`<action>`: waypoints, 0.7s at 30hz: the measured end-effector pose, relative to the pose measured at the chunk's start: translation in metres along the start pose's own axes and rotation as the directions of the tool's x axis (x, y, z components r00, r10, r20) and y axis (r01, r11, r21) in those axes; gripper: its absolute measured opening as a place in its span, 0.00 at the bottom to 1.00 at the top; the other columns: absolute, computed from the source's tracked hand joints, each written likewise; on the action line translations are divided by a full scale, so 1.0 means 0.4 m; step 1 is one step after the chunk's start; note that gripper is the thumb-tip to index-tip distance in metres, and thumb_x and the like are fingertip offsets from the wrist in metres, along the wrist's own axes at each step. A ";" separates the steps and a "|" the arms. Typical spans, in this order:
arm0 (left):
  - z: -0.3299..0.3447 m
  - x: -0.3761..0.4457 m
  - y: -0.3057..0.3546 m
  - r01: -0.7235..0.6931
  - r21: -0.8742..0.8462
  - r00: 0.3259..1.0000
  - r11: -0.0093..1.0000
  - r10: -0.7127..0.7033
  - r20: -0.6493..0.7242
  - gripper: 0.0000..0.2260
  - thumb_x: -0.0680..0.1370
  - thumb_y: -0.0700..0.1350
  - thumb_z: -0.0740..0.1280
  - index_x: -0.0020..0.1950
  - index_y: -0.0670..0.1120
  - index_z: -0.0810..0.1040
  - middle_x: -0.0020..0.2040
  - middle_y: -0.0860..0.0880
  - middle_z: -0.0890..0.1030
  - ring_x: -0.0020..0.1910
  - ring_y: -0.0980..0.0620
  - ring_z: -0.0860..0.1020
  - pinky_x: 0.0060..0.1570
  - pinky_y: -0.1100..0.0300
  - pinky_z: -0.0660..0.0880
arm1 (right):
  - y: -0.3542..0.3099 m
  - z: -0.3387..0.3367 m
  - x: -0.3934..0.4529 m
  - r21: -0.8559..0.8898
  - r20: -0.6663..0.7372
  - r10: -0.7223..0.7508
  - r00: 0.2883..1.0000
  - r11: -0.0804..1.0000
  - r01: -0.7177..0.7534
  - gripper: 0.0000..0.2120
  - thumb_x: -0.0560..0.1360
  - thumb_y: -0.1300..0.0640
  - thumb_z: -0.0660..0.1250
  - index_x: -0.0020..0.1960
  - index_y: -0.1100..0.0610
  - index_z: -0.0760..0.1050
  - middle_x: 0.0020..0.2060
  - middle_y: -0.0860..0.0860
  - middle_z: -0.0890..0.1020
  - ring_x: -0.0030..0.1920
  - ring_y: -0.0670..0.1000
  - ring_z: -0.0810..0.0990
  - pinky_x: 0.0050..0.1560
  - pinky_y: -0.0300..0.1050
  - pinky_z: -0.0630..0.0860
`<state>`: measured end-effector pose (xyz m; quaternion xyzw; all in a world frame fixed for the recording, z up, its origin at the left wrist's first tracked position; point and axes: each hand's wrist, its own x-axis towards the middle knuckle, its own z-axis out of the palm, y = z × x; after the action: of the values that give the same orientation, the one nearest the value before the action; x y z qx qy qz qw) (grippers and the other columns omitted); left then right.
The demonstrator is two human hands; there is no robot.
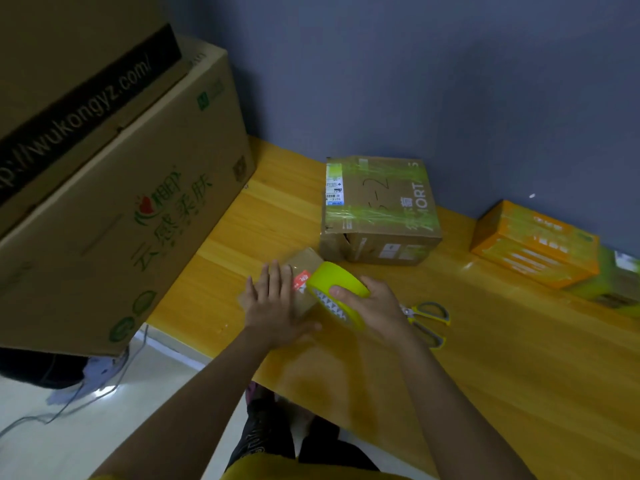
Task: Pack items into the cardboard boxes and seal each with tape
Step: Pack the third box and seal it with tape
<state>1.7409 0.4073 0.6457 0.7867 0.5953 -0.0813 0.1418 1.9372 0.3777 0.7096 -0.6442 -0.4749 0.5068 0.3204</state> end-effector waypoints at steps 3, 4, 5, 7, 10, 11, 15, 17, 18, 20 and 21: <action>0.027 0.010 -0.012 0.028 0.076 0.999 0.997 -0.025 -0.038 0.49 0.66 0.75 0.49 0.73 0.39 0.63 0.70 0.35 0.69 0.65 0.36 0.72 0.57 0.37 0.71 | -0.010 0.023 0.000 -0.050 -0.102 -0.059 0.993 0.997 0.054 0.27 0.69 0.35 0.70 0.37 0.60 0.76 0.29 0.51 0.74 0.31 0.47 0.73 0.36 0.46 0.66; 0.035 0.018 -0.013 0.035 0.043 0.999 0.998 -0.035 -0.004 0.47 0.68 0.75 0.50 0.73 0.39 0.65 0.69 0.36 0.71 0.63 0.36 0.74 0.55 0.38 0.72 | -0.003 0.025 -0.006 -0.127 -0.145 -0.069 0.987 0.991 0.051 0.27 0.71 0.34 0.67 0.33 0.60 0.73 0.27 0.51 0.71 0.30 0.48 0.71 0.35 0.46 0.64; 0.034 0.025 -0.015 0.038 0.025 0.999 0.999 -0.038 0.015 0.46 0.68 0.74 0.51 0.72 0.40 0.65 0.68 0.36 0.71 0.61 0.37 0.75 0.55 0.39 0.72 | 0.004 0.019 -0.015 -0.250 -0.184 -0.080 0.980 0.968 0.032 0.28 0.73 0.34 0.65 0.31 0.58 0.70 0.27 0.52 0.70 0.31 0.50 0.71 0.35 0.47 0.64; 0.037 0.026 -0.015 0.055 0.015 0.998 0.998 -0.055 0.037 0.46 0.68 0.74 0.50 0.72 0.40 0.65 0.67 0.36 0.72 0.59 0.37 0.76 0.54 0.39 0.73 | 0.042 0.003 -0.049 -0.473 -0.205 0.050 0.977 0.869 -0.143 0.28 0.74 0.33 0.60 0.33 0.57 0.72 0.30 0.55 0.74 0.34 0.54 0.74 0.36 0.49 0.67; 0.029 0.031 -0.003 0.044 0.051 0.998 0.998 -0.041 -0.046 0.47 0.70 0.74 0.50 0.77 0.41 0.57 0.73 0.38 0.65 0.67 0.38 0.70 0.61 0.40 0.68 | 0.119 0.001 -0.083 -0.616 -0.142 0.326 0.935 0.710 -0.341 0.27 0.75 0.31 0.56 0.38 0.54 0.73 0.28 0.52 0.69 0.28 0.51 0.69 0.30 0.46 0.64; 0.028 0.036 0.000 0.039 0.067 0.998 0.997 -0.036 -0.048 0.48 0.71 0.75 0.51 0.79 0.42 0.49 0.77 0.39 0.57 0.71 0.39 0.63 0.66 0.41 0.63 | 0.135 0.003 -0.081 -0.634 -0.148 0.343 0.927 0.687 -0.355 0.28 0.75 0.30 0.55 0.41 0.55 0.74 0.28 0.51 0.67 0.28 0.49 0.68 0.28 0.45 0.62; 0.013 0.041 -0.004 0.047 0.065 0.999 0.997 -0.048 0.008 0.49 0.64 0.80 0.38 0.77 0.53 0.35 0.78 0.41 0.51 0.73 0.39 0.58 0.66 0.42 0.59 | 0.135 0.010 -0.061 -0.653 -0.199 0.315 0.928 0.664 -0.365 0.33 0.75 0.29 0.54 0.55 0.57 0.78 0.33 0.51 0.74 0.34 0.51 0.73 0.29 0.44 0.64; -0.001 0.037 -0.005 0.011 0.047 1.000 0.999 -0.011 0.006 0.49 0.59 0.81 0.32 0.75 0.58 0.35 0.77 0.41 0.53 0.71 0.39 0.60 0.64 0.43 0.61 | 0.129 0.009 -0.061 -0.684 -0.202 0.309 0.929 0.635 -0.360 0.30 0.76 0.29 0.53 0.47 0.55 0.77 0.33 0.51 0.73 0.34 0.52 0.73 0.29 0.44 0.65; -0.003 0.040 -0.008 -0.005 0.022 1.000 1.000 0.004 0.030 0.48 0.60 0.81 0.36 0.76 0.60 0.37 0.77 0.42 0.53 0.71 0.39 0.60 0.65 0.43 0.61 | 0.125 0.006 -0.063 -0.685 -0.211 0.305 0.929 0.632 -0.363 0.28 0.76 0.29 0.53 0.40 0.53 0.72 0.31 0.51 0.71 0.32 0.51 0.71 0.28 0.44 0.63; -0.013 0.048 -0.008 -0.031 -0.132 0.990 0.991 0.048 0.131 0.43 0.66 0.79 0.48 0.76 0.63 0.41 0.76 0.43 0.54 0.70 0.39 0.61 0.66 0.44 0.65 | 0.114 -0.002 -0.066 -0.673 -0.220 0.295 0.930 0.644 -0.364 0.26 0.76 0.30 0.54 0.32 0.51 0.61 0.28 0.50 0.65 0.28 0.48 0.65 0.27 0.44 0.59; -0.018 0.052 -0.007 -0.022 -0.280 0.977 0.960 0.081 0.200 0.42 0.68 0.76 0.54 0.76 0.64 0.43 0.75 0.45 0.56 0.69 0.40 0.64 0.65 0.44 0.67 | 0.106 -0.007 -0.066 -0.673 -0.216 0.287 0.933 0.649 -0.355 0.26 0.76 0.31 0.54 0.32 0.50 0.60 0.27 0.50 0.64 0.27 0.48 0.63 0.27 0.44 0.58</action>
<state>1.7438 0.4293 0.6459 0.7615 0.5619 -0.0759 0.3141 1.9511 0.3388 0.6815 -0.8127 -0.4946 0.3072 -0.0226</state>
